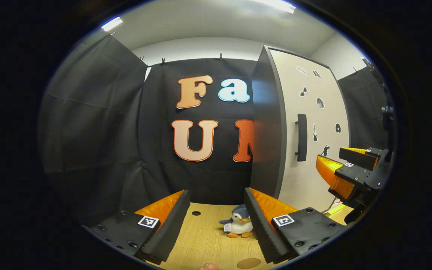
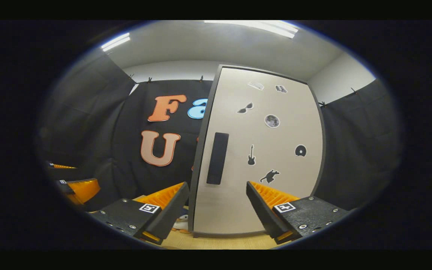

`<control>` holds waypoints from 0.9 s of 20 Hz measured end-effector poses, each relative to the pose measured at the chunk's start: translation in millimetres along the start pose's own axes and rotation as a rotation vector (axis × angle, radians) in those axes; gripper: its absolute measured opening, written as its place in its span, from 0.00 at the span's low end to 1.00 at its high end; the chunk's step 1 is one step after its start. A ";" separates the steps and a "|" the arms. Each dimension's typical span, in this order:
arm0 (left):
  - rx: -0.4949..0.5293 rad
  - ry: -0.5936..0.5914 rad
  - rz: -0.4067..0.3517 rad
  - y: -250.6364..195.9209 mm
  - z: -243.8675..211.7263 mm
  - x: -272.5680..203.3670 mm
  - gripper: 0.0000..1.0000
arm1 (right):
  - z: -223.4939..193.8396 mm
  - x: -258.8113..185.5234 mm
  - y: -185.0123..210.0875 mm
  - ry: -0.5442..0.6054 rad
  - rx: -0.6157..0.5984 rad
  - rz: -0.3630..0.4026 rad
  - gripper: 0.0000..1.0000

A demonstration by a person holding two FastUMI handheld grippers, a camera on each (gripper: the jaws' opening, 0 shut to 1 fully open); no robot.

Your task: Open the cabinet door with the right hand, grasp the bottle in the cabinet with the left hand and place it on the coaster, then close the cabinet door with the right hand.

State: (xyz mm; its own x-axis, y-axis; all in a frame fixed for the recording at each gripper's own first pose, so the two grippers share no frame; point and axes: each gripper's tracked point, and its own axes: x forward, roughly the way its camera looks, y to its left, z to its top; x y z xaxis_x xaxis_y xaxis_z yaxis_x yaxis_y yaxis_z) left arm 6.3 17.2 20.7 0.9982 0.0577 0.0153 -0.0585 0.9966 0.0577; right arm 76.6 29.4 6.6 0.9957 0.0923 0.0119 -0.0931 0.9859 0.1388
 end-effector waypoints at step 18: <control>-0.017 0.018 0.057 12.0 -7.2 7.9 0.95 | 3.4 100.2 -0.9 0.014 0.054 -0.008 0.92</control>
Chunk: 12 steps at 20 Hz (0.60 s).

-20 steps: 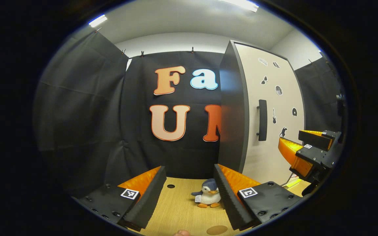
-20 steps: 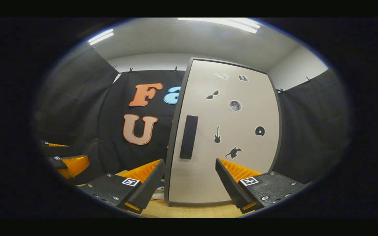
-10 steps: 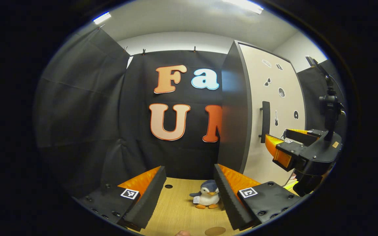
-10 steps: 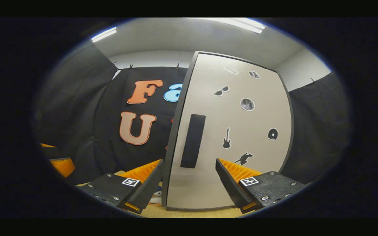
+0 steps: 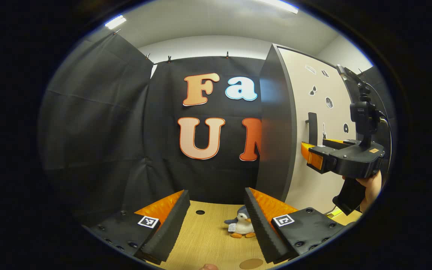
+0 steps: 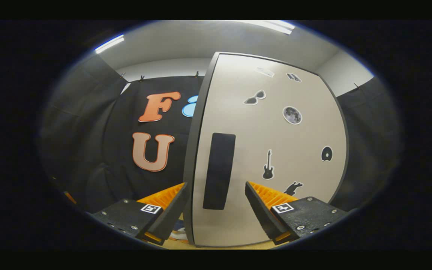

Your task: Open the cabinet door with the right hand, grasp the bottle in the cabinet with the left hand and place it on the coaster, then close the cabinet door with the right hand.

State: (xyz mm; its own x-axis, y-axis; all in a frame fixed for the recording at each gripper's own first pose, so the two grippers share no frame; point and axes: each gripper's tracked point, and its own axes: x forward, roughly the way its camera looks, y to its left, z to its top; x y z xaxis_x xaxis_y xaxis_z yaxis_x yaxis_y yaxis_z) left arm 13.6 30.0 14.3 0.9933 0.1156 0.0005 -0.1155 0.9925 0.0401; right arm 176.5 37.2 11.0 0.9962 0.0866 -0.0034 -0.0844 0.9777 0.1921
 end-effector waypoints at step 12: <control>-0.002 0.009 0.037 14.4 -5.4 -4.6 0.95 | -6.5 18.3 2.6 0.034 0.044 -0.049 0.41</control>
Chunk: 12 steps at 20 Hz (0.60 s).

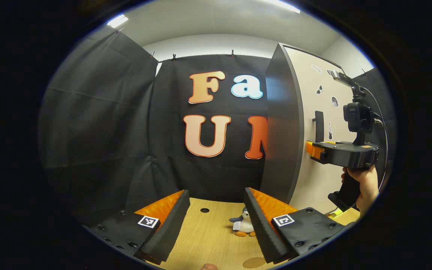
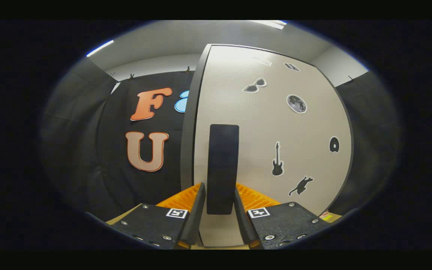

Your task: Open the cabinet door with the right hand, grasp the bottle in the cabinet with the left hand and place it on the coaster, then close the cabinet door with the right hand.

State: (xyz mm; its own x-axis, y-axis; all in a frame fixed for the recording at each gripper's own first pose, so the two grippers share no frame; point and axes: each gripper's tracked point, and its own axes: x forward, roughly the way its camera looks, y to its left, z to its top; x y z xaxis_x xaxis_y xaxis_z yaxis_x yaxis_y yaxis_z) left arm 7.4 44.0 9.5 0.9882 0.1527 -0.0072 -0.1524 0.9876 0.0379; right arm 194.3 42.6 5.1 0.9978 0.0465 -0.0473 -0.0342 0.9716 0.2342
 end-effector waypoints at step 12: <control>0.013 0.010 0.014 15.6 -3.7 -5.7 0.95 | 0.9 -3.2 -1.8 -0.006 0.075 0.008 0.20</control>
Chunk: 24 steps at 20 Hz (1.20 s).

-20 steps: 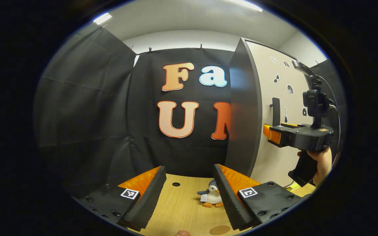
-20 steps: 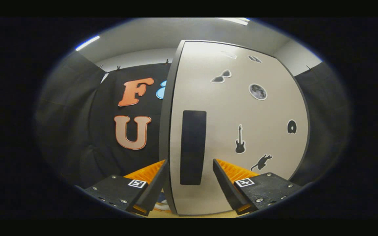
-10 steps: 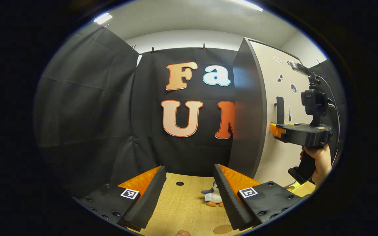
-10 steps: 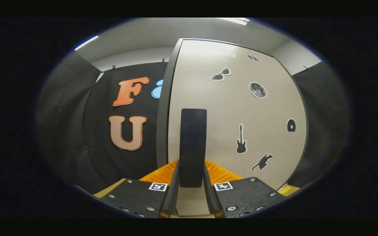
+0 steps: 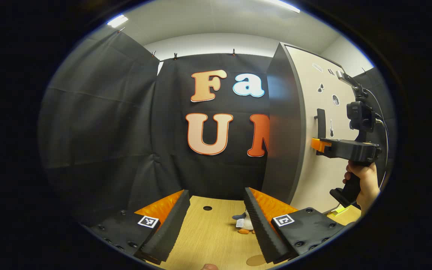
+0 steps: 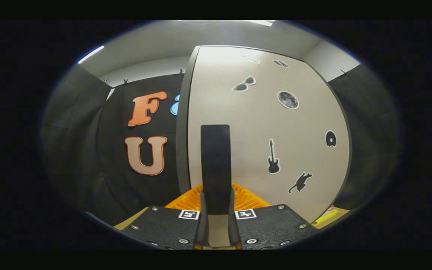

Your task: Open the cabinet door with the right hand, grasp the bottle in the cabinet with the left hand and place it on the coaster, then close the cabinet door with the right hand.

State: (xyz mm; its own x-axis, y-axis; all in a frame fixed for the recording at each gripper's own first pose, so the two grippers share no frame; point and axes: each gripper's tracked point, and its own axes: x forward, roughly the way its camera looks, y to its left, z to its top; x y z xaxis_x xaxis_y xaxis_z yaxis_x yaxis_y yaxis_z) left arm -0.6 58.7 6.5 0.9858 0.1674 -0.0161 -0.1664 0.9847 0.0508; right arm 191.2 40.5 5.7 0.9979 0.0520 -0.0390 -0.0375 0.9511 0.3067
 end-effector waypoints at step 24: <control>-0.019 0.009 -0.161 -33.1 -7.1 24.0 0.95 | 14.0 -146.1 -71.2 0.004 0.022 -0.093 0.20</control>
State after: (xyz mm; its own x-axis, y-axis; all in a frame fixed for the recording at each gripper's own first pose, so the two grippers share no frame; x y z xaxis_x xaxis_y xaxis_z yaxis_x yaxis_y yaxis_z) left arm 28.4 30.5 -2.6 0.9995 0.0077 -0.0313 -0.0068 0.9996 0.0279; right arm 48.8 -39.1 2.9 0.9968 -0.0350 -0.0718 0.0564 0.9450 0.3221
